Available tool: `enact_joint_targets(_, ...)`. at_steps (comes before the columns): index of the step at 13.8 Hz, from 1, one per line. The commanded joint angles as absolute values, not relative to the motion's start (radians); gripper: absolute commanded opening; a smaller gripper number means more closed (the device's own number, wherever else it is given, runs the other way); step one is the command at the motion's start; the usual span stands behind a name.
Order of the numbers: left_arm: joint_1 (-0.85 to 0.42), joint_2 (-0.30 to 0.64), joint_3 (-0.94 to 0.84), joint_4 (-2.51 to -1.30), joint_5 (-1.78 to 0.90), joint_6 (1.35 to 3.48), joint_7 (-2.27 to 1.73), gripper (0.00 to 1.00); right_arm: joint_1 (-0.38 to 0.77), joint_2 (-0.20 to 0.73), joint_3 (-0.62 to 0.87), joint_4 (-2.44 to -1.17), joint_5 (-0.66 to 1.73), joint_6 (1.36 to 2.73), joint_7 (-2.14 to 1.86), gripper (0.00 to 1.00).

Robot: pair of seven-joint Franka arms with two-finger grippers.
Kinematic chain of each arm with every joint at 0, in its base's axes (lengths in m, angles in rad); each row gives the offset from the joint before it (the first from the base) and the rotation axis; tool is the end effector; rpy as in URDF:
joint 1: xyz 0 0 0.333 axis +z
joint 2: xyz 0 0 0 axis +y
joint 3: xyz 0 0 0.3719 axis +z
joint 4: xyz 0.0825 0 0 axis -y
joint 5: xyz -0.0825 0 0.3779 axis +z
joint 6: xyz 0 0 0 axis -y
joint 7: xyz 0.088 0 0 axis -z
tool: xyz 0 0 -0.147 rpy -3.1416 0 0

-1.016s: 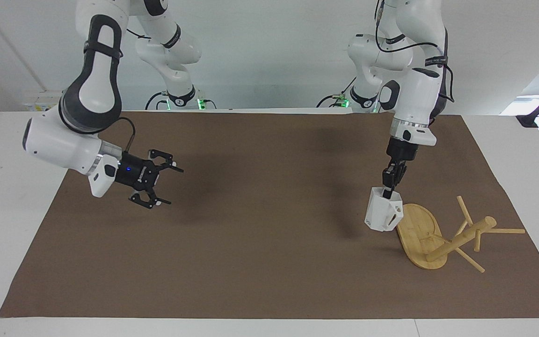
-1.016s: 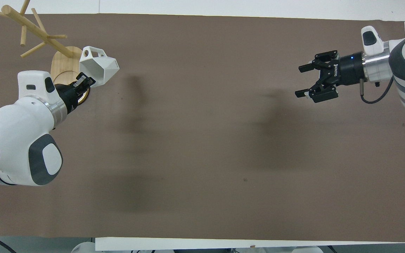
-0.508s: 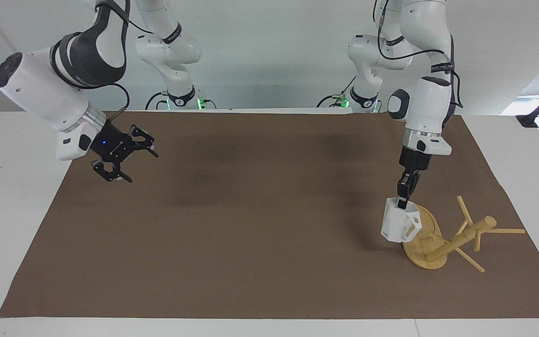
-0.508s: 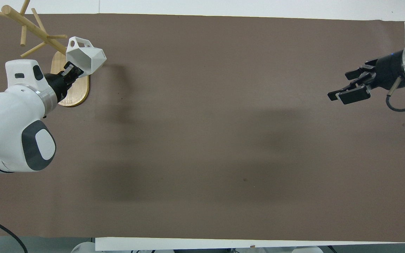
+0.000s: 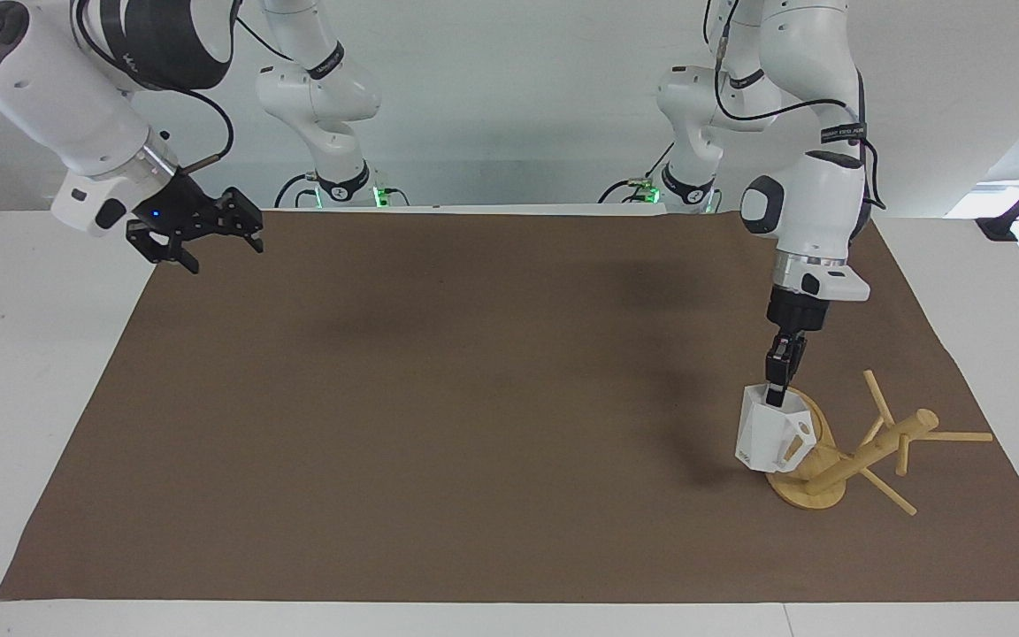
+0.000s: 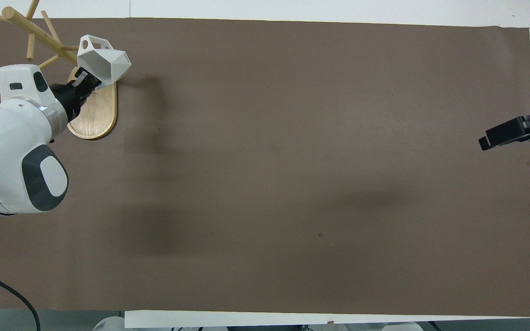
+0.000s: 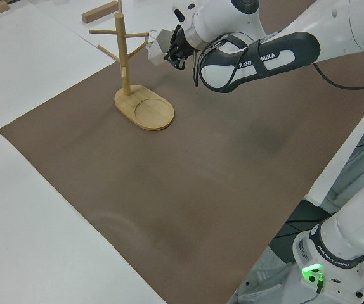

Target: Hang cup on rack

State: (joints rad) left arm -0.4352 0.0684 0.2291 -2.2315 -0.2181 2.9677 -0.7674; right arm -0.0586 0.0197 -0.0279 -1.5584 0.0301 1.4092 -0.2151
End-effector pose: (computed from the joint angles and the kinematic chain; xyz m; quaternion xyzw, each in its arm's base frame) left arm 0.5930 -0.1126 0.4474 0.8770 0.3488 0.2679 0.1936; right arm 0.5288 -0.0409 0.6233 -0.9942 -0.0652 0.0812 0.0272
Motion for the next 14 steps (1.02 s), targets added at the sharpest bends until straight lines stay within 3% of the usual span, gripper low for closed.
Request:
enact_joint_targets(1, -0.416, 0.086, 0.215, -2.215, -0.296, 2.974, -0.749, 0.0, -0.061, 0.026, -0.017, -1.476, -0.028, 1.326, -0.105, 1.0)
enact_joint_targets(14, -0.364, 0.081, 0.215, -2.215, -0.362, 2.893, -0.747, 0.0, -0.051, 0.017, -0.003, -1.476, -0.057, 1.331, -0.067, 1.0)
